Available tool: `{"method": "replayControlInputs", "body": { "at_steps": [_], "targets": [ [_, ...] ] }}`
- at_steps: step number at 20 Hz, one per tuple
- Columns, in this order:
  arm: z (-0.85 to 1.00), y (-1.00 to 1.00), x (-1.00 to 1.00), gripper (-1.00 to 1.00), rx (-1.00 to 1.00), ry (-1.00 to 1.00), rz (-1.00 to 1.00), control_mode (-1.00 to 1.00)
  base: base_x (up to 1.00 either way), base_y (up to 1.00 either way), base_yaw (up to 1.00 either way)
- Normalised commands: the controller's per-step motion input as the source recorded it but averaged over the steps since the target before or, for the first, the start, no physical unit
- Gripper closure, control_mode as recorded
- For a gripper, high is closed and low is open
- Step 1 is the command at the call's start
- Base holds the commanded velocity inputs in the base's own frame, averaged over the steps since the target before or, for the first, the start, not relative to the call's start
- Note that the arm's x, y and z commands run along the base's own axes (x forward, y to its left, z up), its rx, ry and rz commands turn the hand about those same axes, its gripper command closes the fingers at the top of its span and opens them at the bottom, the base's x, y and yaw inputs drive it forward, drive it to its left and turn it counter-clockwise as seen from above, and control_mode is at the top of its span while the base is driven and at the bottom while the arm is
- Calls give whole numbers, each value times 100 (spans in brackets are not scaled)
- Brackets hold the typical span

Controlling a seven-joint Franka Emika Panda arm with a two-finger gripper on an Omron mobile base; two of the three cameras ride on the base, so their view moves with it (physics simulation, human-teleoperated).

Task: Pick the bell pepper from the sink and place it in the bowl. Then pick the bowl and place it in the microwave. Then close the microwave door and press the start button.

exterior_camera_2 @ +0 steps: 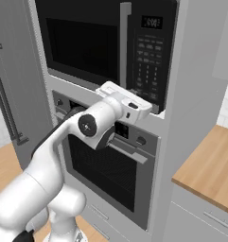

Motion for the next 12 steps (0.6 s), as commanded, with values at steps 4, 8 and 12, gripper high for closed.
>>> {"method": "replayControlInputs", "body": {
  "at_steps": [4, 8, 12],
  "targets": [
    [0, -36, 19, 100, 1, 0, 1, -100, 0, 0, 0],
    [-1, -42, 22, 100, 2, 0, 5, -100, 0, 0, 0],
    [-6, -7, 32, 100, 0, 1, 3, -100, 0, 0, 0]
  ]
}}
